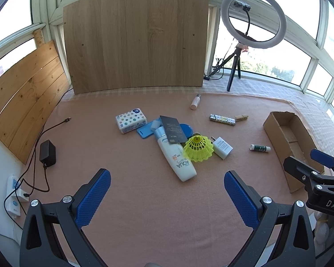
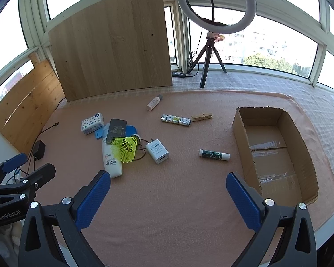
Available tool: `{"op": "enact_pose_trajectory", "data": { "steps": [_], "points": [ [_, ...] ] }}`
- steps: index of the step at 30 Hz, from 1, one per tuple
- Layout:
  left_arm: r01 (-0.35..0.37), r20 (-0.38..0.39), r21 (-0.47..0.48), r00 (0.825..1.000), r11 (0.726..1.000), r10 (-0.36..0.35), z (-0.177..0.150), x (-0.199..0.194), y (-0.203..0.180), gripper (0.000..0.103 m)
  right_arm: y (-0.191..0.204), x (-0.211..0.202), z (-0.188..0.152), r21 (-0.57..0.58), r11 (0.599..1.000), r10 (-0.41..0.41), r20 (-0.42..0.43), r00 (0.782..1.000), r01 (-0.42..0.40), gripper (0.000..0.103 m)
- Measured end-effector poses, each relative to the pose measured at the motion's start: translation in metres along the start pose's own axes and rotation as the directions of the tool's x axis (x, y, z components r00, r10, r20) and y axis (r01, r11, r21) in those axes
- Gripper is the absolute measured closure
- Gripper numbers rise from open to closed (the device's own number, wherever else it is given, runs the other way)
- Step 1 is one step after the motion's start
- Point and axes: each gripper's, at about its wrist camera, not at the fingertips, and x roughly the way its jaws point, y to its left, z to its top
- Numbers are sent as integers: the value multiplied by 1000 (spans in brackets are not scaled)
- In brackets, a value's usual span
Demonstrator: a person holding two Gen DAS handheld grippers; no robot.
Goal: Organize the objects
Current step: 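Move the left tool toward the white AQUA sunscreen bottle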
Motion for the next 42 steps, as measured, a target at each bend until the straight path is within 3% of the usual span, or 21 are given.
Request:
{"op": "enact_pose_trajectory", "data": {
  "steps": [22, 29, 32, 34, 36, 42],
  "points": [
    [1, -133, -15, 991, 1000, -3, 15, 98, 31, 0, -23, 16, -5, 80, 995, -53, -53, 997, 57, 0],
    [-42, -151, 24, 987, 999, 46, 25, 141, 35, 1, -29, 19, -5, 118, 988, -89, -64, 994, 96, 0],
    [-27, -180, 25, 983, 999, 31, 28, 159, 36, 11, -33, 20, -6, 129, 985, -103, -70, 992, 112, 0],
    [-17, -199, 17, 980, 1000, 20, 30, 171, 37, 16, -35, 20, -6, 194, 967, -155, -72, 985, 166, 0],
    [-7, -219, 15, 976, 1000, 10, 32, 183, 38, 27, -39, 20, -7, 201, 964, -163, -74, 984, 175, 0],
    [16, -269, 30, 963, 999, -8, 35, 212, 33, 37, -50, 19, -10, 224, 954, -182, -88, 979, 198, 0]
  ]
}}
